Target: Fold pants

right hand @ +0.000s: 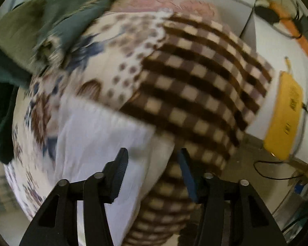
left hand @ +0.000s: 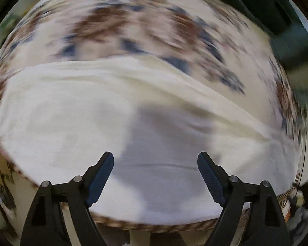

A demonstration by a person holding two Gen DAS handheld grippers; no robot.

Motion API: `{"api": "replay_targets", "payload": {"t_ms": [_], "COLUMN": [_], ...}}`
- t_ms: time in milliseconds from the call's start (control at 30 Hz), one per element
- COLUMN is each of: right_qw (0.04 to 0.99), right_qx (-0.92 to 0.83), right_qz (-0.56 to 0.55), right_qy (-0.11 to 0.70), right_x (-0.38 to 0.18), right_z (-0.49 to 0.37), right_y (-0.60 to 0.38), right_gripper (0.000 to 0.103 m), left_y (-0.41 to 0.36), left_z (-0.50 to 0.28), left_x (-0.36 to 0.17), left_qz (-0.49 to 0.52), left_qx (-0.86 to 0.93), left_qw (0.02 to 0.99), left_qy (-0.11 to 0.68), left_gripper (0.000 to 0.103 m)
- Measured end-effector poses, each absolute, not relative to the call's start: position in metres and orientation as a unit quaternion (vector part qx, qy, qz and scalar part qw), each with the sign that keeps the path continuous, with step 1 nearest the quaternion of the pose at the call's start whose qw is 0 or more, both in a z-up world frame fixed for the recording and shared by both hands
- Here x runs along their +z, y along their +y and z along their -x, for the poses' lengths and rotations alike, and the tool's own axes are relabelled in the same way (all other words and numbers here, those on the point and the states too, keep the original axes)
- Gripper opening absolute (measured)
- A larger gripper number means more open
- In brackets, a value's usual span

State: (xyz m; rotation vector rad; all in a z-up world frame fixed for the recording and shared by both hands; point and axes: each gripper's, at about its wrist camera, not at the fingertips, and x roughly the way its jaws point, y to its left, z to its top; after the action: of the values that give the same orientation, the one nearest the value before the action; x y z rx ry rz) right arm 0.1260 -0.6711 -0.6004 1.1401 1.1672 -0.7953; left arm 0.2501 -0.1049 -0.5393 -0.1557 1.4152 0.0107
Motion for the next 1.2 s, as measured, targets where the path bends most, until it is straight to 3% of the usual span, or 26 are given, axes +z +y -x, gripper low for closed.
{"api": "replay_targets", "payload": {"t_ms": [167,333,400,433,467,600,667,800,867,1033,1200], "right_qw": [0.660,0.615,0.601,0.600,0.607,0.631,0.624,0.631,0.641,0.638,0.656], "right_qx": [-0.351,-0.326,-0.298,-0.278,-0.266,-0.195,-0.174,-0.149,-0.141,-0.093,-0.075], "right_qz": [-0.409,-0.496,-0.544,-0.567,-0.572,-0.583,-0.606,-0.630,-0.624,-0.661,-0.619], "right_qy": [0.523,0.519,0.504,0.491,0.483,0.474,0.461,0.427,0.425,0.383,0.425], "right_x": [-0.573,-0.598,-0.606,-0.608,-0.609,-0.621,-0.634,-0.646,-0.654,-0.653,-0.657], "right_z": [-0.129,-0.081,-0.060,-0.053,-0.049,-0.053,-0.055,-0.059,-0.067,-0.071,-0.078], "right_y": [-0.670,-0.696,-0.707,-0.710,-0.710,-0.701,-0.696,-0.688,-0.684,-0.675,-0.658], "right_gripper": [0.005,0.008,0.026,0.047,0.055,0.055,0.055,0.058,0.066,0.067,0.067], "left_y": [-0.183,-0.208,-0.210,-0.211,-0.212,-0.209,-0.209,-0.214,-0.218,-0.223,-0.226], "left_z": [-0.249,-0.246,-0.246,-0.248,-0.250,-0.256,-0.259,-0.269,-0.271,-0.275,-0.277], "left_x": [-0.550,-0.557,-0.567,-0.575,-0.583,-0.605,-0.611,-0.622,-0.623,-0.622,-0.621], "left_qz": [0.032,-0.006,-0.008,-0.011,-0.018,-0.012,0.002,-0.001,-0.008,-0.009,-0.010], "left_qx": [-0.035,-0.045,-0.042,-0.042,-0.038,-0.032,-0.040,-0.039,-0.034,-0.023,-0.024], "left_qw": [0.734,0.727,0.716,0.710,0.704,0.697,0.698,0.695,0.696,0.703,0.708], "left_qy": [0.677,0.685,0.696,0.703,0.709,0.717,0.715,0.718,0.717,0.710,0.705], "left_gripper": [0.083,0.083,0.083,0.083,0.083,0.088,0.103,0.103,0.103,0.103,0.103]}}
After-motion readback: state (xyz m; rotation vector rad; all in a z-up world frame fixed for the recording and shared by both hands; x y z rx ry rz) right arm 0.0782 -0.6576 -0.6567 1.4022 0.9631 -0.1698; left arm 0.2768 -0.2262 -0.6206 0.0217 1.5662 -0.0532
